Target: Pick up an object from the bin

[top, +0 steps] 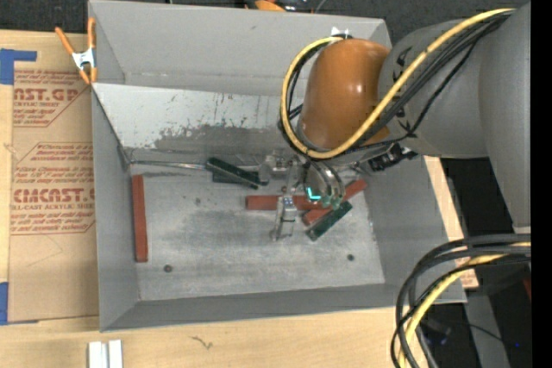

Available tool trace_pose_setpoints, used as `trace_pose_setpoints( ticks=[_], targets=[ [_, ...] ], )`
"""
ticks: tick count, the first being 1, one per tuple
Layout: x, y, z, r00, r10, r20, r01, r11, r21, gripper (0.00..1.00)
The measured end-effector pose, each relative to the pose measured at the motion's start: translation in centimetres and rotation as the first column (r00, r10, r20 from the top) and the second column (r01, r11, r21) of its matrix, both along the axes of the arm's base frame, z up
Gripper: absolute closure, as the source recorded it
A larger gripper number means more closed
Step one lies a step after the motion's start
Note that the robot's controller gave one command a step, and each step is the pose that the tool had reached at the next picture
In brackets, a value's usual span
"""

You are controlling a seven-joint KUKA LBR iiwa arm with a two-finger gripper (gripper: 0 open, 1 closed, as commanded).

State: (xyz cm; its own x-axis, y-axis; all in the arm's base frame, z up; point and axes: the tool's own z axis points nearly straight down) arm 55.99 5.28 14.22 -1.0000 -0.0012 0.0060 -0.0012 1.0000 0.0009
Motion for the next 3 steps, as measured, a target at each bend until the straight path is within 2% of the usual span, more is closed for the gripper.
trace_pose_setpoints(
  ticks=[1, 2, 3],
  targets=[
    [1.2, -5.8, -7.7, 0.993, 0.115, 0.002, -0.115, 0.993, -0.002, 0.00],
    [1.3, -5.4, -7.3, 0.993, 0.117, 0.008, -0.117, 0.993, 0.000, 1.00],
    [-0.2, -5.3, -0.9, 0.991, 0.135, 0.013, -0.135, 0.991, -0.002, 1.00]
  ],
)
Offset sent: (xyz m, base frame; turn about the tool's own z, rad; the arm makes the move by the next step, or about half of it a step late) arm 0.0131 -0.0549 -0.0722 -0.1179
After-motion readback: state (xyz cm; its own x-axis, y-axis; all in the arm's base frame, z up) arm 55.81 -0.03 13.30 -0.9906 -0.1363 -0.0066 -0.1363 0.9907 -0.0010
